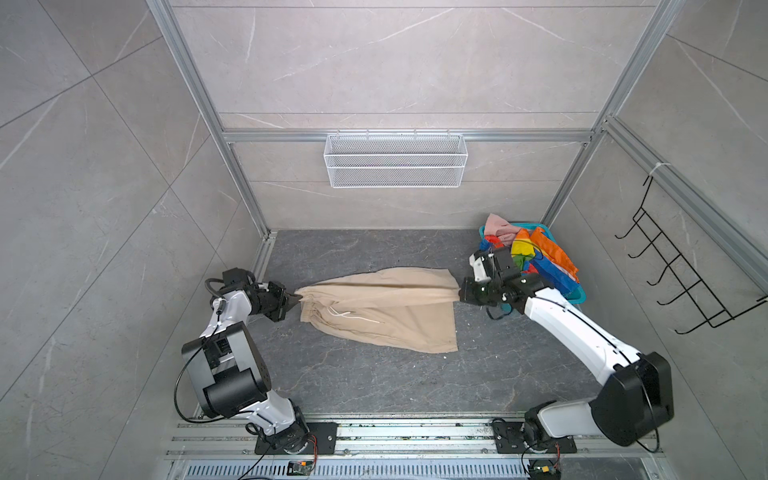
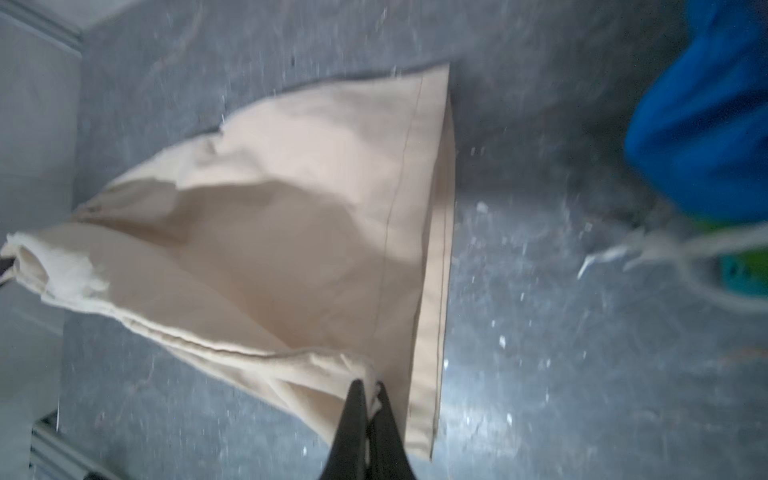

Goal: Fold and stack the shorts
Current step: 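Lower the stretched shorts onto the table and bring the right gripper toward the left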

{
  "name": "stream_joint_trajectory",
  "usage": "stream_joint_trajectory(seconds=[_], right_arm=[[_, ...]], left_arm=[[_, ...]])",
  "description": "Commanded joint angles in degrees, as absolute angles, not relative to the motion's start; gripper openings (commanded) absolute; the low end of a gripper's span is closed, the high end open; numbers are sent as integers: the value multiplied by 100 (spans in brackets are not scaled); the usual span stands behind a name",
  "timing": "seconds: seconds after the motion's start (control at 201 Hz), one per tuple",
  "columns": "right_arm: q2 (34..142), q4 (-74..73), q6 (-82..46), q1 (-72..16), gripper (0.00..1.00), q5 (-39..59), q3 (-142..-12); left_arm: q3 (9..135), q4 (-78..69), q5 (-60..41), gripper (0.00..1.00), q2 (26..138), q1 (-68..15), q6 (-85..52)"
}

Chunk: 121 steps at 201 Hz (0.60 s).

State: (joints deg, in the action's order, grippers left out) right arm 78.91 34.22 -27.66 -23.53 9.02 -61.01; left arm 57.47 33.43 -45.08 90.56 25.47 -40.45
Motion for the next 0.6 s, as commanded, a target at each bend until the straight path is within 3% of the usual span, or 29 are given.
stream_joint_trajectory(seconds=[0.0,0.374,0.448,0.598], right_arm=[[8104,3326,-3195,-2636,0,884,-5006],[8709,2667,-3271,-2699,0,875,-4377],[8648,2832,-3241,-2723,16,844,-4466],[7789,3305,-3282,-2828,53,859,-4861]], left_arm=[[5321,3252,-4491,0,8877,2689,-4045],[4882,3343,-4364,0,8846,2961,-3716],[4854,3235,-4541,0,8773,2958,-3829],[4836,3195,-4717,26,8329,2954,-3965]])
